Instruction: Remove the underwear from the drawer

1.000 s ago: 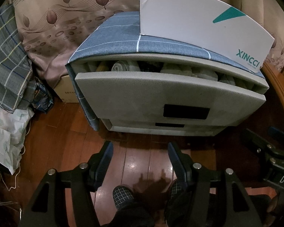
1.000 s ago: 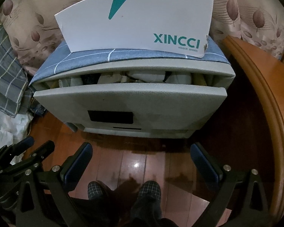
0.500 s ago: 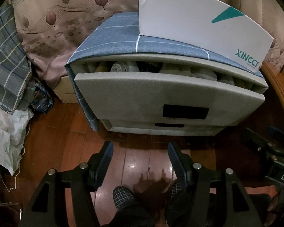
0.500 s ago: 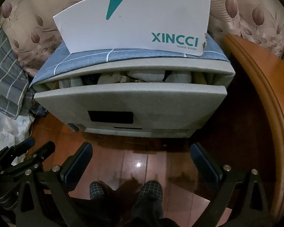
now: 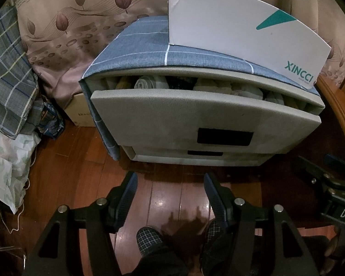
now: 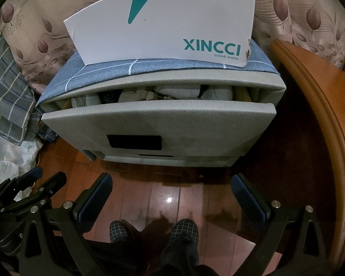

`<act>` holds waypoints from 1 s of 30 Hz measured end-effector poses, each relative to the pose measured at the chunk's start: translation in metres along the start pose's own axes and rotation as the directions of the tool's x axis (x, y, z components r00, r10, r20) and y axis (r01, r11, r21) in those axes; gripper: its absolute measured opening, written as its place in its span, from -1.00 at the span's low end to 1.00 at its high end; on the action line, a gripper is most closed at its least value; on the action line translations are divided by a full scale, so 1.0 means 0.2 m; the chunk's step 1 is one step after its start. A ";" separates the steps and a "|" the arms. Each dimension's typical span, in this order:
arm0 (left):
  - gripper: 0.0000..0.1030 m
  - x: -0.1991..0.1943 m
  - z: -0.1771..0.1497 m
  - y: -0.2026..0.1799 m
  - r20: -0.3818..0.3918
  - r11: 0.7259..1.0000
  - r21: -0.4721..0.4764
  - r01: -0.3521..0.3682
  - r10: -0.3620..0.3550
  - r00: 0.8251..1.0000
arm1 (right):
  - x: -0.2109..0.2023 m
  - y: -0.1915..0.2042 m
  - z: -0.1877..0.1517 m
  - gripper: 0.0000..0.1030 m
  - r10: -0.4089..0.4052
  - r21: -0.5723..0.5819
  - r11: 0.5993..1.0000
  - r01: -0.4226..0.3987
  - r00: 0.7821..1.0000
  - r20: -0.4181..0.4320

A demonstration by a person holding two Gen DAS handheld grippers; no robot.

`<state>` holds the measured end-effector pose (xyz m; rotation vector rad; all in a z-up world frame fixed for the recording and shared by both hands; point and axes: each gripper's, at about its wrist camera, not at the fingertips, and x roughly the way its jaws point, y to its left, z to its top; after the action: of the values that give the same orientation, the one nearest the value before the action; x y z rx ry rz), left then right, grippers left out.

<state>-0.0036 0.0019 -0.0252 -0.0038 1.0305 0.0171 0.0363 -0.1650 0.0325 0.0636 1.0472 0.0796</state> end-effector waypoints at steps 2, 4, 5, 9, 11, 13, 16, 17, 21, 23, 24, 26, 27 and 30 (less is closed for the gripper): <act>0.20 0.00 0.00 0.00 0.003 1.000 0.000 0.001 -0.001 1.000 | 0.00 0.00 0.00 0.99 0.001 0.001 1.000 -0.001 1.000 0.001; 0.19 0.00 0.00 0.00 0.002 1.000 0.000 0.003 -0.003 1.000 | 0.00 0.00 0.00 0.99 0.001 0.000 1.000 -0.001 1.000 0.001; 0.19 0.00 0.01 0.00 0.003 1.000 -0.001 0.003 -0.003 1.000 | -0.01 0.00 0.00 0.99 0.001 0.000 1.000 -0.001 1.000 0.002; 0.20 -0.01 0.00 0.00 0.005 1.000 0.000 0.002 -0.002 1.000 | 0.00 0.00 -0.01 0.99 0.002 0.004 1.000 -0.002 1.000 0.003; 0.19 0.00 0.01 0.00 0.004 1.000 0.002 0.007 -0.007 1.000 | 0.00 0.01 -0.01 0.99 0.003 0.006 1.000 -0.003 1.000 0.001; 0.19 0.00 0.01 0.00 0.008 1.000 0.001 0.008 -0.008 1.000 | 0.00 0.01 -0.01 0.99 0.003 0.006 1.000 -0.003 1.000 0.004; 0.19 0.00 0.01 0.01 0.007 1.000 0.004 0.019 -0.019 1.000 | 0.00 0.00 -0.01 0.99 0.006 0.008 1.000 -0.006 1.000 0.002; 0.19 -0.01 0.01 0.01 0.008 1.000 0.005 0.016 -0.016 1.000 | 0.00 0.00 -0.01 0.99 0.005 0.011 1.000 -0.005 1.000 0.003; 0.19 0.00 0.01 0.01 0.008 1.000 0.005 0.016 -0.016 1.000 | 0.00 0.00 -0.02 0.99 0.009 0.019 1.000 -0.009 1.000 0.003; 0.19 -0.01 0.01 0.01 0.010 1.000 0.006 0.018 -0.018 1.000 | 0.00 0.00 -0.01 0.99 0.011 0.019 1.000 -0.011 1.000 0.001; 0.19 -0.01 0.01 0.01 0.010 1.000 0.006 0.020 -0.020 1.000 | 0.00 0.00 -0.02 0.99 0.011 0.020 1.000 -0.011 1.000 0.002; 0.19 0.00 0.01 0.01 0.010 1.000 0.008 0.023 -0.023 1.000 | 0.00 0.00 -0.01 0.99 0.011 0.020 1.000 -0.011 1.000 0.004; 0.19 -0.01 0.01 0.01 0.012 1.000 0.008 0.029 -0.029 1.000 | 0.00 0.00 -0.02 0.99 0.012 0.021 1.000 -0.012 1.000 0.003; 0.19 -0.03 0.02 0.02 0.022 0.999 0.012 0.051 -0.051 0.998 | -0.01 0.00 -0.02 0.99 0.017 0.027 0.999 -0.018 1.000 0.003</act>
<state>-0.0036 0.0058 -0.0187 -0.0198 1.0080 -0.0352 0.0321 -0.1654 0.0318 0.0973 1.0449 0.0812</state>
